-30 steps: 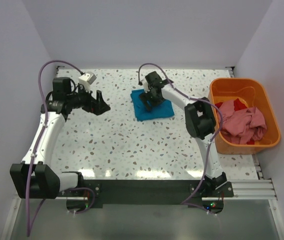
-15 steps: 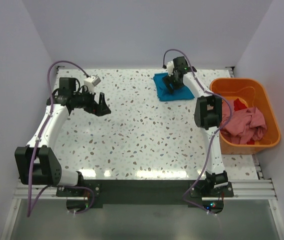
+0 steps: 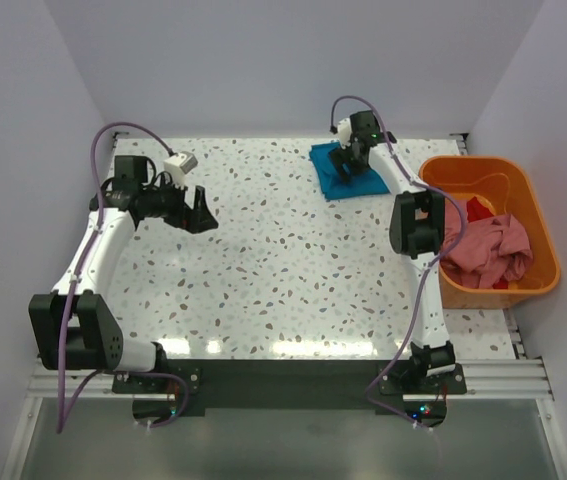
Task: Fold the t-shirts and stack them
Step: Neatly place the folded tshirt to the corner
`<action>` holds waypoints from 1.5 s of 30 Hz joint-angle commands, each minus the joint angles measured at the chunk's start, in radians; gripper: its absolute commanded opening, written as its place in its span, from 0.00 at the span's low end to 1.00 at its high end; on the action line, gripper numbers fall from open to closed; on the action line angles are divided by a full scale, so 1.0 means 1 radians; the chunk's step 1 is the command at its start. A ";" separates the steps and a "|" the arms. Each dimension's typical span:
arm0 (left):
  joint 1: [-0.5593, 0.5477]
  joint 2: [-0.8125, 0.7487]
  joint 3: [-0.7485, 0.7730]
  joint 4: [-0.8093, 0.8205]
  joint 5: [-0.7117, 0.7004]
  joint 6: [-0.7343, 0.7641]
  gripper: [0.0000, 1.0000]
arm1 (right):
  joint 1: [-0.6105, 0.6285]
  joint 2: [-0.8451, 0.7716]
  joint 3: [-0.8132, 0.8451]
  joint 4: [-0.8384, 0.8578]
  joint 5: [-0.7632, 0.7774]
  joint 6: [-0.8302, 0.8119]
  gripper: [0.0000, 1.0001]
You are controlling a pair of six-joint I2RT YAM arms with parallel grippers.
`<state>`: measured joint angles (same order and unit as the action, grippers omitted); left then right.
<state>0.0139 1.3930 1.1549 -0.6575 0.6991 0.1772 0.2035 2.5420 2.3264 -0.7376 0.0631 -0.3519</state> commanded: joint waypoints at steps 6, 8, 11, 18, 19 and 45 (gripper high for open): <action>0.014 -0.029 0.020 -0.001 0.039 0.007 1.00 | 0.059 -0.212 -0.035 0.167 -0.170 0.077 0.90; 0.012 -0.029 0.019 0.001 0.039 -0.004 1.00 | 0.076 -0.219 -0.035 0.185 -0.219 0.122 0.92; 0.014 -0.031 0.020 0.002 0.037 -0.019 1.00 | 0.114 -0.220 -0.050 0.213 -0.270 0.241 0.94; 0.014 -0.052 0.019 -0.008 0.022 -0.033 1.00 | 0.155 -0.129 -0.026 0.193 -0.316 0.481 0.74; 0.014 -0.055 0.020 -0.011 0.020 -0.033 1.00 | 0.155 -0.111 -0.024 0.190 -0.304 0.496 0.70; 0.047 -0.054 -0.023 -0.027 0.010 -0.022 1.00 | 0.108 0.026 -0.069 0.281 0.121 0.496 0.65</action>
<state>0.0479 1.3575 1.1461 -0.6781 0.7021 0.1497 0.3511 2.5412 2.2196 -0.4900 0.0822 0.1165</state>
